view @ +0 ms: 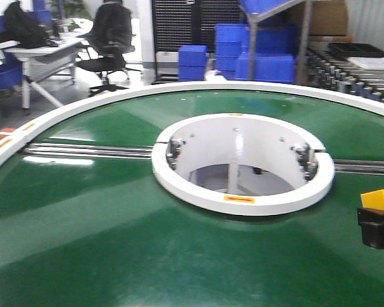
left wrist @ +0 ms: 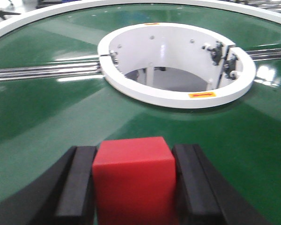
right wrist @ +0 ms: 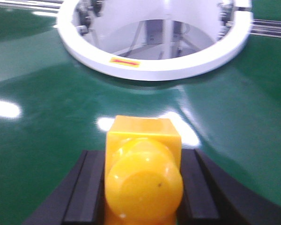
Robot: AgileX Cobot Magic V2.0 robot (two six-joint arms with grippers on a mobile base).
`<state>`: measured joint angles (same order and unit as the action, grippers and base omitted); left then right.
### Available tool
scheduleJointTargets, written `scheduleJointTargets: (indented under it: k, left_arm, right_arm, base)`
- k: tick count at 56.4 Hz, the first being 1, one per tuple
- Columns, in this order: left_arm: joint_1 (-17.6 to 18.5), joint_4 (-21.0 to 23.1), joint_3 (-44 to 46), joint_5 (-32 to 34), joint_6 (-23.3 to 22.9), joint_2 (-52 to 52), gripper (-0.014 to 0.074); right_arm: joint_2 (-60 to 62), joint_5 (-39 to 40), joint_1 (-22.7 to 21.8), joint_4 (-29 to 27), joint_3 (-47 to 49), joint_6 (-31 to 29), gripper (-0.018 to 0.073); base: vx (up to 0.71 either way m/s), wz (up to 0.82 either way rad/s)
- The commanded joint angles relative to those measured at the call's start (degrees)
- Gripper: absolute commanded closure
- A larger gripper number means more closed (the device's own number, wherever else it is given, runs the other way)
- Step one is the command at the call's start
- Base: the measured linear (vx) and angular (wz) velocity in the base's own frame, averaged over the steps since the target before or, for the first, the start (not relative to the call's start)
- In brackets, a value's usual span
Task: Pick red and yellow blocks into blue bin
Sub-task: 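Lift both held blocks off the conveyor table, then drive the base to the large blue bin holding both blocks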
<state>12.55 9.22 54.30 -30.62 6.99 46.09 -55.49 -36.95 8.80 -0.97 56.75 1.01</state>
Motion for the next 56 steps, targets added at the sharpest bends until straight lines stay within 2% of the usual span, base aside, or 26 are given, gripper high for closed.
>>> scheduleJointTargets:
  k: [1,56]
  left_arm:
    - [0.5,0.6,1.6,4.3,0.1,-0.3,0.0597]
    - [0.5,0.6,1.6,4.1,0.1,-0.3,0.0597]
  right_arm:
    - [0.9,4.3,-0.2,0.3,1.5,-0.7,0.0569]
    - [0.9,4.3,-0.2,0.3,1.5,-0.7,0.0569]
  base:
    - [-0.12,0.48]
    - [-0.15,0.60]
